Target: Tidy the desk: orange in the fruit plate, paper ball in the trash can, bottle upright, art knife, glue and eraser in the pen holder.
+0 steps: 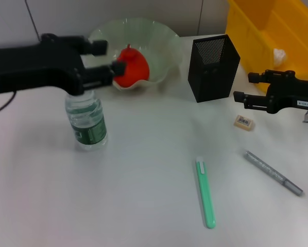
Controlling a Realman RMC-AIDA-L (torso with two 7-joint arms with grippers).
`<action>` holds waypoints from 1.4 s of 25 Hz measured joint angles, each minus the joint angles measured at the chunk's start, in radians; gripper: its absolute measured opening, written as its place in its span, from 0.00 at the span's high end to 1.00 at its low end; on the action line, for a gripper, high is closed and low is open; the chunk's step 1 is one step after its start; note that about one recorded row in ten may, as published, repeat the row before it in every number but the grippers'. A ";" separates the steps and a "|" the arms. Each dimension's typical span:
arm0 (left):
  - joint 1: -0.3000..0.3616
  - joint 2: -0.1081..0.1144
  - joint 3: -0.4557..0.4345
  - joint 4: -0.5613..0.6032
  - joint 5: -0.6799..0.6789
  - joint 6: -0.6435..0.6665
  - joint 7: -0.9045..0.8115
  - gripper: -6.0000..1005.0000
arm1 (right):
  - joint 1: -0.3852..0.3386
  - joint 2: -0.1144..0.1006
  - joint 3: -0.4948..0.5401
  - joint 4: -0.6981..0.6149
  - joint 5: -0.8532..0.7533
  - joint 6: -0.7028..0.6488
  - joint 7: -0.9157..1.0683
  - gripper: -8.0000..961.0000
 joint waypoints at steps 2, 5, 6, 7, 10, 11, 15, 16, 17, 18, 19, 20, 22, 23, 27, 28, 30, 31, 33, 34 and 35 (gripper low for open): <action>-0.007 -0.001 0.001 -0.004 -0.002 0.035 -0.004 0.45 | -0.001 0.002 0.000 0.000 -0.002 -0.011 0.005 0.27; -0.007 -0.001 0.003 -0.004 -0.002 0.062 -0.010 0.45 | -0.003 0.005 0.000 0.002 -0.001 -0.022 0.010 0.27; -0.005 -0.001 0.004 -0.004 -0.002 0.072 -0.012 0.45 | -0.004 0.005 0.000 0.003 0.000 -0.027 0.012 0.27; -0.002 -0.001 0.004 -0.004 -0.002 0.081 -0.011 0.45 | -0.005 0.005 0.000 0.006 0.001 -0.035 0.015 0.27; 0.006 -0.001 0.002 -0.013 -0.004 0.123 0.009 0.46 | -0.005 0.006 0.000 0.007 0.001 -0.040 0.016 0.27; 0.006 -0.001 0.002 -0.019 -0.005 0.131 0.012 0.46 | -0.005 0.006 0.000 0.007 0.001 -0.042 0.018 0.27; -0.001 -0.002 -0.001 -0.072 -0.005 0.156 0.017 0.46 | -0.004 0.007 0.000 0.007 0.001 -0.049 0.027 0.27; -0.003 -0.001 -0.001 -0.085 -0.005 0.157 0.016 0.46 | -0.004 0.007 0.000 0.008 0.001 -0.050 0.029 0.27; -0.008 0.001 -0.001 -0.110 -0.002 0.161 0.015 0.46 | -0.004 0.007 0.000 0.011 -0.003 -0.055 0.040 0.27; -0.008 0.001 -0.001 -0.110 -0.002 0.161 0.015 0.46 | -0.004 0.007 0.000 0.011 -0.003 -0.055 0.040 0.27; -0.010 0.002 -0.002 -0.123 -0.001 0.163 0.016 0.46 | -0.001 0.007 -0.001 0.019 -0.012 -0.060 0.067 0.27; -0.012 0.003 -0.002 -0.135 0.001 0.164 0.021 0.44 | -0.001 0.007 -0.001 0.019 -0.012 -0.060 0.067 0.27; -0.011 0.003 -0.002 -0.147 0.002 0.166 0.042 0.42 | 0.005 0.008 -0.001 0.046 -0.029 -0.089 0.115 0.27; -0.008 0.002 -0.001 -0.150 0.002 0.168 0.060 0.41 | 0.005 0.008 -0.001 0.046 -0.029 -0.089 0.115 0.27; 0.003 -0.002 0.004 -0.176 -0.019 0.187 0.153 0.35 | 0.021 0.008 -0.002 0.127 -0.063 -0.187 0.237 0.27; 0.003 -0.002 0.004 -0.176 -0.019 0.187 0.153 0.33 | 0.021 0.008 -0.002 0.127 -0.063 -0.187 0.237 0.27; 0.002 -0.002 0.003 -0.190 -0.035 0.207 0.186 0.29 | 0.036 0.008 -0.002 0.170 -0.094 -0.230 0.304 0.27; 0.002 -0.002 0.003 -0.190 -0.035 0.207 0.186 0.26 | 0.046 0.008 -0.002 0.190 -0.114 -0.247 0.331 0.27; 0.002 -0.001 -0.001 -0.205 -0.049 0.225 0.226 0.24 | 0.076 0.017 -0.002 0.246 -0.167 -0.277 0.392 0.27; 0.002 0.000 -0.002 -0.206 -0.051 0.227 0.233 0.25 | 0.091 0.025 -0.002 0.276 -0.190 -0.287 0.416 0.27; 0.002 0.000 -0.002 -0.207 -0.051 0.227 0.237 0.25 | 0.108 0.033 -0.002 0.307 -0.210 -0.296 0.438 0.27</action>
